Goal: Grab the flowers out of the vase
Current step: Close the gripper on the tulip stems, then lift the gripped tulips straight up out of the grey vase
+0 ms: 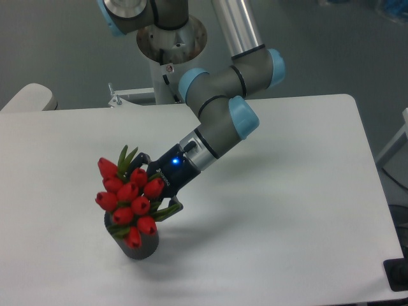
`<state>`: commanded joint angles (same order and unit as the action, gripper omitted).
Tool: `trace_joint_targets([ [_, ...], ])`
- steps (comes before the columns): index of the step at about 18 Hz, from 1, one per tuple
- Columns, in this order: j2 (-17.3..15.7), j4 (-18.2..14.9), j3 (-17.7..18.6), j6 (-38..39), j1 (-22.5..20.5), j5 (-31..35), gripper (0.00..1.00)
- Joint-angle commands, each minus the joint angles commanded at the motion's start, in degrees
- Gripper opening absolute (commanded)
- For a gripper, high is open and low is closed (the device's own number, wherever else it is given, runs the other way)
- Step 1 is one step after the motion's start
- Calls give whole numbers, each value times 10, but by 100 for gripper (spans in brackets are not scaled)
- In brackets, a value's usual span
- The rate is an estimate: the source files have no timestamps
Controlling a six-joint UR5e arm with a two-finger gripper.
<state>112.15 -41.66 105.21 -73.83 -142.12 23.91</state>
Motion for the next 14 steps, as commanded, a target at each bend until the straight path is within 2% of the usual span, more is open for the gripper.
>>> trace_joint_targets([
  [6, 0, 0, -4, 0, -1, 0, 40],
  [11, -7, 0, -4, 1, -2, 0, 39],
  [14, -18, 0, -11, 49, 0, 1, 40],
])
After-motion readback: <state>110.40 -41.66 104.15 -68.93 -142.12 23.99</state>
